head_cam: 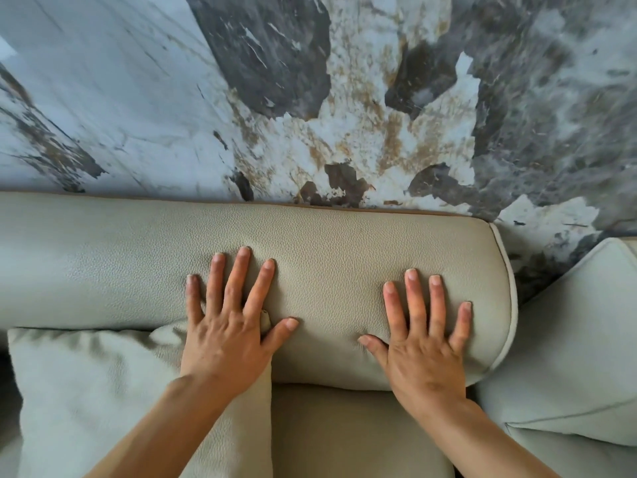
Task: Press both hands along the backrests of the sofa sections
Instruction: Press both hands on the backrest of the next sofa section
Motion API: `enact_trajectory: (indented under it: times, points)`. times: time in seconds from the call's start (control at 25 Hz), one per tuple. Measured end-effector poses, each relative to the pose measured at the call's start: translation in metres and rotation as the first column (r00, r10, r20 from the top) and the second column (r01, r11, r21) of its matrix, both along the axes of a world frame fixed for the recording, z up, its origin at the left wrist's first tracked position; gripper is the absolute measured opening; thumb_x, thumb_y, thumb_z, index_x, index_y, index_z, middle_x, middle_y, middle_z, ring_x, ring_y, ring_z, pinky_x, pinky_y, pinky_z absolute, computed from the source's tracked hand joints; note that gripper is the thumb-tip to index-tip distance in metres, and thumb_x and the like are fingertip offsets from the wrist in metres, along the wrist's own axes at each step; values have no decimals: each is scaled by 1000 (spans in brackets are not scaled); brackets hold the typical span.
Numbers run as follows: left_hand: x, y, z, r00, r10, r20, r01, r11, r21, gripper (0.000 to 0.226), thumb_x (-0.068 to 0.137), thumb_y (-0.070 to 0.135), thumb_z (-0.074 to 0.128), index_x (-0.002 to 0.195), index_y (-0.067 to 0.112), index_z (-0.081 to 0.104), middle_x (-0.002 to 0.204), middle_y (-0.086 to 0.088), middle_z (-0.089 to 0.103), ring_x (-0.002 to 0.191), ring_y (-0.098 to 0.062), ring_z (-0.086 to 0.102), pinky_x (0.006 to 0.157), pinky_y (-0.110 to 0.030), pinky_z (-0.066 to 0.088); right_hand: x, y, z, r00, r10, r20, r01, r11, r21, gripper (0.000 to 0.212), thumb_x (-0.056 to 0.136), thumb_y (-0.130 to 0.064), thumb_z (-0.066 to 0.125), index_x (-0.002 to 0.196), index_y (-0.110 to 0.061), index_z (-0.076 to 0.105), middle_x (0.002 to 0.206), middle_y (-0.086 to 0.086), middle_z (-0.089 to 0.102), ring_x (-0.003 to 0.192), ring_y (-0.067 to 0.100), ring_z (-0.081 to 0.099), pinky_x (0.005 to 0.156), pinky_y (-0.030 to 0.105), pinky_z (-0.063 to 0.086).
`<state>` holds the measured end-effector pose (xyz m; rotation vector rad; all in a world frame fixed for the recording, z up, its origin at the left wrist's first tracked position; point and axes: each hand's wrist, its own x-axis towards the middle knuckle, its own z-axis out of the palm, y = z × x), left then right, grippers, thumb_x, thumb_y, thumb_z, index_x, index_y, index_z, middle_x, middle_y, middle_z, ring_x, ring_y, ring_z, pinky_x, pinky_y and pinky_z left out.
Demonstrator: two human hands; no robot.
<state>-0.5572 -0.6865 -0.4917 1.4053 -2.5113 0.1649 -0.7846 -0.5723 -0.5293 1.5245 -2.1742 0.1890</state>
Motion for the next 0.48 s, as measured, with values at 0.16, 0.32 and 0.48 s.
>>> enact_trajectory:
  times: [0.16,0.32,0.48]
  points:
    - [15,20,38,998,45,39,-49,993,104,72,85,74,3,144,47,-26,163,6,-17,148,-19,-23,119,-48,-13,9,13,33,991,15,133,-29,994,105,82,81,-64,29,151,-25,12,160,7,19,146,34,13,113,65,9]
    - [40,77,98,997,58,-41,-58,998,9,68,91,70,3,151,43,-15,164,5,-12,149,-20,-17,119,-45,-15,40,45,93,970,49,237,-76,991,107,73,88,-62,15,151,-27,3,162,5,6,148,30,9,115,62,9]
    - [84,150,184,992,84,-90,-95,988,-121,68,96,60,20,156,31,7,166,-3,6,151,-27,-1,121,-49,-4,93,107,190,949,192,252,-175,980,-90,71,91,-59,23,151,-22,21,160,10,17,146,34,16,111,64,14]
